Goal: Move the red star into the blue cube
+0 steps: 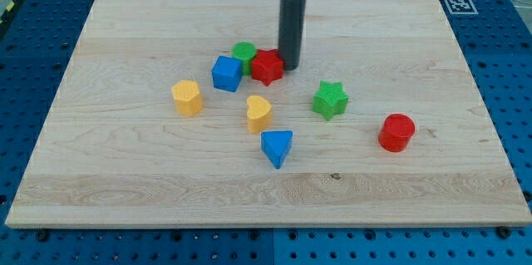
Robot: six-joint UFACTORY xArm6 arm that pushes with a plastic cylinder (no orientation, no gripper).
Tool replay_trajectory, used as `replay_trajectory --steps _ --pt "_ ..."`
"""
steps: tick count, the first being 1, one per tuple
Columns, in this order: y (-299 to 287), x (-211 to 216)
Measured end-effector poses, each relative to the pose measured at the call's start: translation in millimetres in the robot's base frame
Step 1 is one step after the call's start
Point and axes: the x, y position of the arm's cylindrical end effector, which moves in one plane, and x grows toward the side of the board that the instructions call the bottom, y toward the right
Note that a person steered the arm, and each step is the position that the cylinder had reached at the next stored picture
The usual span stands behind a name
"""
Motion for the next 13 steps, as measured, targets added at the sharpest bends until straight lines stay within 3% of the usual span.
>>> replay_trajectory --steps 4,7,9,13 --pt "17.2 6.6" --pt "-59.5 4.1" --pt "-66.7 4.1" --pt "-86.2 55.8"
